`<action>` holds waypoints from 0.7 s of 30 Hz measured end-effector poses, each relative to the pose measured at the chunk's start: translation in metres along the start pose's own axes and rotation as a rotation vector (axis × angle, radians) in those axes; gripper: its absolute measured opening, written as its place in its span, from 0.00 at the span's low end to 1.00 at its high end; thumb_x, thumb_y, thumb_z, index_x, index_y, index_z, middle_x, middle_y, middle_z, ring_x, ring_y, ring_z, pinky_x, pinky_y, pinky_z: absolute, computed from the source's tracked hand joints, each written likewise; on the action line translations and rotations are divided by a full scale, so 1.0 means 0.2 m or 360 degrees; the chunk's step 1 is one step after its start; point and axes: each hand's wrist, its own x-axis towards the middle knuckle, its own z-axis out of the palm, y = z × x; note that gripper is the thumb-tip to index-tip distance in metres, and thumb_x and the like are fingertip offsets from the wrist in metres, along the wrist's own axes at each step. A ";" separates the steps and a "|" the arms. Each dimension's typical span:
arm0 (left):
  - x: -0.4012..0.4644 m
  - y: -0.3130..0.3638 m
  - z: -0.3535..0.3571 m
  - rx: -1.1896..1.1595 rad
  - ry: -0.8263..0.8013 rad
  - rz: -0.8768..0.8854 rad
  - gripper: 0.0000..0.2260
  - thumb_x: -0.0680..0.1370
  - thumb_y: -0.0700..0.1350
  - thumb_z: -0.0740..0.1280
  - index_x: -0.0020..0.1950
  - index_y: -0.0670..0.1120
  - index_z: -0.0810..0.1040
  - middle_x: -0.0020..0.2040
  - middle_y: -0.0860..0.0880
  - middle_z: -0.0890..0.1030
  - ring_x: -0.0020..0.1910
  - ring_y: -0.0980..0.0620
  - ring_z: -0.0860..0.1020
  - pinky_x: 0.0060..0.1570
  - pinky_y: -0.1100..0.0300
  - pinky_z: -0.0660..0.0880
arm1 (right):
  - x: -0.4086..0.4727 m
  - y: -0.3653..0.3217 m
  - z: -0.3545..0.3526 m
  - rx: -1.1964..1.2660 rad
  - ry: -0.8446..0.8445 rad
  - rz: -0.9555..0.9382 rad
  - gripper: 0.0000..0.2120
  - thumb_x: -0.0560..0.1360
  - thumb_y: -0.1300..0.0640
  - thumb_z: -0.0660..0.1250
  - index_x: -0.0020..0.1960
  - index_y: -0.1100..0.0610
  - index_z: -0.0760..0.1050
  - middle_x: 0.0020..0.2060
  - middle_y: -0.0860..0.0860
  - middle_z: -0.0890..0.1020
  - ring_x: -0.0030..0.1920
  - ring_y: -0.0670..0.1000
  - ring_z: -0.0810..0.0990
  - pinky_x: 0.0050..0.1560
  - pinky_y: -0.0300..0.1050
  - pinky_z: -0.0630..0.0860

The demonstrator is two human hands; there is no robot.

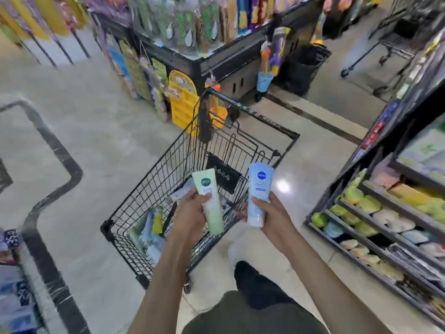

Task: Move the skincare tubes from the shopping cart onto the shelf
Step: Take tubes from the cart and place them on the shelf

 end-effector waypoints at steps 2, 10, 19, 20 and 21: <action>-0.06 -0.09 0.08 0.0066 -0.0116 -0.0010 0.11 0.80 0.33 0.66 0.62 0.35 0.78 0.57 0.31 0.82 0.50 0.38 0.81 0.51 0.44 0.79 | -0.13 -0.02 -0.09 0.0027 0.0081 -0.0070 0.24 0.73 0.62 0.75 0.67 0.59 0.73 0.49 0.60 0.83 0.44 0.60 0.83 0.49 0.57 0.82; -0.29 -0.43 0.49 0.0199 -0.0625 -0.0133 0.13 0.81 0.42 0.67 0.66 0.44 0.77 0.60 0.38 0.83 0.58 0.32 0.81 0.62 0.29 0.73 | -0.62 -0.08 -0.50 0.0105 0.0468 -0.0271 0.24 0.70 0.58 0.77 0.65 0.56 0.77 0.55 0.67 0.82 0.49 0.61 0.82 0.54 0.60 0.78; -0.66 -0.77 1.11 0.0424 -0.1046 -0.0210 0.22 0.78 0.53 0.67 0.68 0.45 0.72 0.48 0.36 0.82 0.39 0.39 0.81 0.43 0.47 0.80 | -1.15 -0.21 -1.00 0.0204 0.0887 -0.0529 0.19 0.78 0.64 0.71 0.68 0.54 0.76 0.53 0.56 0.86 0.50 0.60 0.82 0.59 0.65 0.78; -0.71 -0.82 1.19 0.0435 -0.1084 -0.0235 0.21 0.77 0.54 0.67 0.67 0.46 0.72 0.47 0.36 0.82 0.39 0.40 0.81 0.43 0.47 0.80 | -1.22 -0.23 -1.07 0.0213 0.0919 -0.0549 0.19 0.78 0.63 0.71 0.68 0.54 0.76 0.54 0.56 0.86 0.50 0.61 0.83 0.59 0.67 0.78; -0.76 -0.88 1.26 0.0454 -0.1110 -0.0260 0.21 0.77 0.54 0.67 0.67 0.47 0.72 0.47 0.37 0.82 0.40 0.40 0.81 0.43 0.47 0.80 | -1.29 -0.25 -1.14 0.0221 0.0950 -0.0565 0.19 0.78 0.63 0.71 0.68 0.53 0.76 0.54 0.56 0.86 0.50 0.62 0.83 0.59 0.67 0.78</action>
